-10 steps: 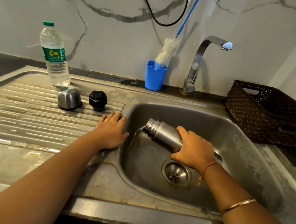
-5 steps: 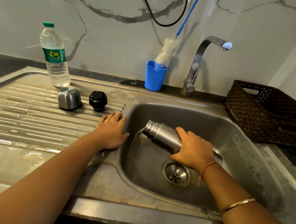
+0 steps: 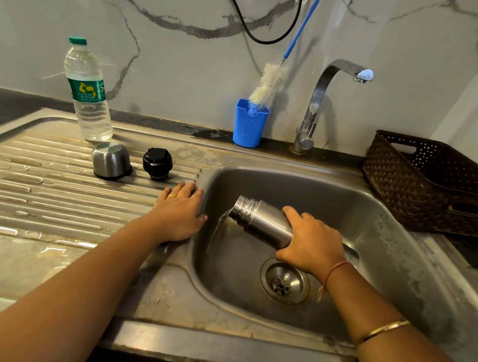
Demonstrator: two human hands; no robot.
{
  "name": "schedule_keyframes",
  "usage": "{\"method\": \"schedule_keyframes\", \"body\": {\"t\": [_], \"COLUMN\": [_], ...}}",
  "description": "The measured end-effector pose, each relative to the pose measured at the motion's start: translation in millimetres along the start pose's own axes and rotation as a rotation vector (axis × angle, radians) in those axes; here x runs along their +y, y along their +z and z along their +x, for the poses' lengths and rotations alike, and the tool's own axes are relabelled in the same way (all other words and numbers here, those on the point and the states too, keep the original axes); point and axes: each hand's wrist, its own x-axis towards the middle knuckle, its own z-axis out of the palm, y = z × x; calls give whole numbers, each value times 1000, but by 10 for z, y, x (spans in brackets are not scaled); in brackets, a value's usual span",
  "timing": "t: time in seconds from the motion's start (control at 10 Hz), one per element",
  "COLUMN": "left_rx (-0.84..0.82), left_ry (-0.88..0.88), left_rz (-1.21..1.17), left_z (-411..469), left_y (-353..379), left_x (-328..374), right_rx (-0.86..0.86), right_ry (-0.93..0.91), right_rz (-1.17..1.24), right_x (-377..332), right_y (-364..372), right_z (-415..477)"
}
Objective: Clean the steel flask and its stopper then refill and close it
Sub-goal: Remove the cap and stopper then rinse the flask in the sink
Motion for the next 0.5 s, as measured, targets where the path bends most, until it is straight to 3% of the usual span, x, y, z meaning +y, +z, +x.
{"method": "schedule_keyframes", "body": {"t": [0.5], "left_rx": [-3], "left_ry": [3], "left_rz": [-1], "left_z": [-13], "left_y": [-11], "left_x": [2], "right_rx": [14], "right_ry": [57], "right_rz": [-31], "right_x": [-14], "right_y": [-5], "right_z": [-17]}}
